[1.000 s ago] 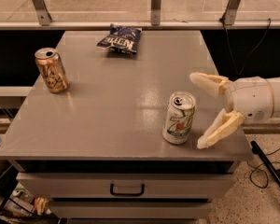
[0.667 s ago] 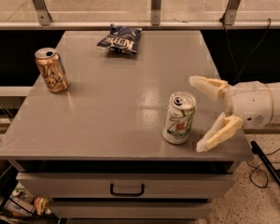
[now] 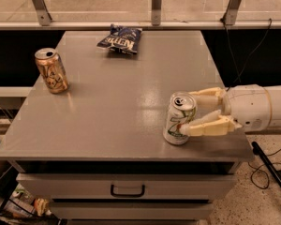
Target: Move 7up can near blue chip bag
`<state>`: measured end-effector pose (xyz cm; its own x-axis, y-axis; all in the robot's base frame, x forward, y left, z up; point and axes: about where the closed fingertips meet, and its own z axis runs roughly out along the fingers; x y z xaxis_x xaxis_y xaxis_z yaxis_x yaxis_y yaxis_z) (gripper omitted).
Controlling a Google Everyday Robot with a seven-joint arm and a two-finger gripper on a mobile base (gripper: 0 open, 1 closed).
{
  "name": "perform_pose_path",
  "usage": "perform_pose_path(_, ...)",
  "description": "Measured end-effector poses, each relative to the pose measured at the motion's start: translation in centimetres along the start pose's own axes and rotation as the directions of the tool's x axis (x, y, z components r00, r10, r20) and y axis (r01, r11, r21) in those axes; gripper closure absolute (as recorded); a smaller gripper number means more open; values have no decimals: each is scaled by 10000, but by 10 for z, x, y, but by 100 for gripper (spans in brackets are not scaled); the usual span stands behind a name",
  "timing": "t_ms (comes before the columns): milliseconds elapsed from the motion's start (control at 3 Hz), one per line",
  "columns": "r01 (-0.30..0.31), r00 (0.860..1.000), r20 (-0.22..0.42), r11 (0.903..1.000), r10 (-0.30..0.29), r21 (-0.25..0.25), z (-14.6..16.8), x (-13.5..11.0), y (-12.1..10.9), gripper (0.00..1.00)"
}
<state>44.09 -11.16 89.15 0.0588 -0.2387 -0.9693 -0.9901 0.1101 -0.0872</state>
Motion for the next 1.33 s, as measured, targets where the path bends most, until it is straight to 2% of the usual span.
perform_pose_path(667,40,10000,-1,10000,-40,-74,4,-2,1,88)
perform_pose_path(1000,59,10000,-1,9999,-59,-108,5,-3,1,100)
perform_pose_path(1333,59,10000,-1,9999,-59,-109,6,-3,1,100)
